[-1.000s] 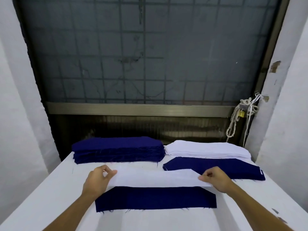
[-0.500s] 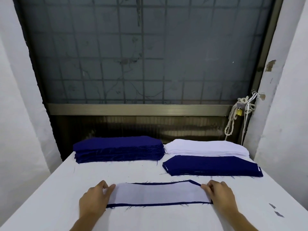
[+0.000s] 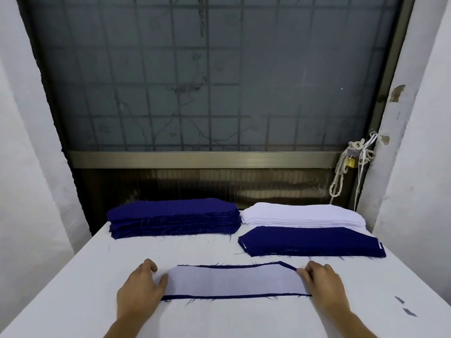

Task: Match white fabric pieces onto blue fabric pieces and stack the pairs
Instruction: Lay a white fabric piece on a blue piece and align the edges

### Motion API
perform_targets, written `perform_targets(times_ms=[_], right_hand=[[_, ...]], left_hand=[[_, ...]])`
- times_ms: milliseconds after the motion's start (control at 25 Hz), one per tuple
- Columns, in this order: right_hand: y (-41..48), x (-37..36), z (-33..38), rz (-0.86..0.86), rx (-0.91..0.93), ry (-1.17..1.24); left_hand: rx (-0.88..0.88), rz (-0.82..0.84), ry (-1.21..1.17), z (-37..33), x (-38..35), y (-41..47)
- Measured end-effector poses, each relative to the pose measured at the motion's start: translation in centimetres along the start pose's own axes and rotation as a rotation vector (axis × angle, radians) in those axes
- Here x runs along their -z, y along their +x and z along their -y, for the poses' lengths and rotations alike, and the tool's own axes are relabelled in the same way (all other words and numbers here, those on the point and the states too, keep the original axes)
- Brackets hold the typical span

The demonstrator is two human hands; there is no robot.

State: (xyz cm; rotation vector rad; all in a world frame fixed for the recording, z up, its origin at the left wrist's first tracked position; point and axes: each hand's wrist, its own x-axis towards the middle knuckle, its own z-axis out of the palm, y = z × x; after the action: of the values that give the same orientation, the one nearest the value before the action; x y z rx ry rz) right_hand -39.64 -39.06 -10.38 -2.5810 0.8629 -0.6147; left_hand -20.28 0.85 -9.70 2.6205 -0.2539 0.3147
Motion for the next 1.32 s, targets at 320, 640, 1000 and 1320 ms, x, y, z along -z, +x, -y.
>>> perform_targets(times_ms=[320,640,1000,1320], right_hand=[[-0.1,0.3,0.3,-0.013,-0.04,-0.005],[4.6,1.7,0.8,-0.046,-0.07,0.147],[15.3,2.2,2.5,-0.035,0.018,0.029],[22.4,-1.8,0.5,0.032,0.082,-0.085]], left_hand=[[-0.023,0.01,0.076,-0.1,-0.1,0.0],[-0.131,-0.039,-0.046,-5.8,0.2,5.4],[-0.393,0.161,-0.169,-22.5,-3.8,14.3],[-0.446,0.335,0.013,-31.1,-12.8,19.1]])
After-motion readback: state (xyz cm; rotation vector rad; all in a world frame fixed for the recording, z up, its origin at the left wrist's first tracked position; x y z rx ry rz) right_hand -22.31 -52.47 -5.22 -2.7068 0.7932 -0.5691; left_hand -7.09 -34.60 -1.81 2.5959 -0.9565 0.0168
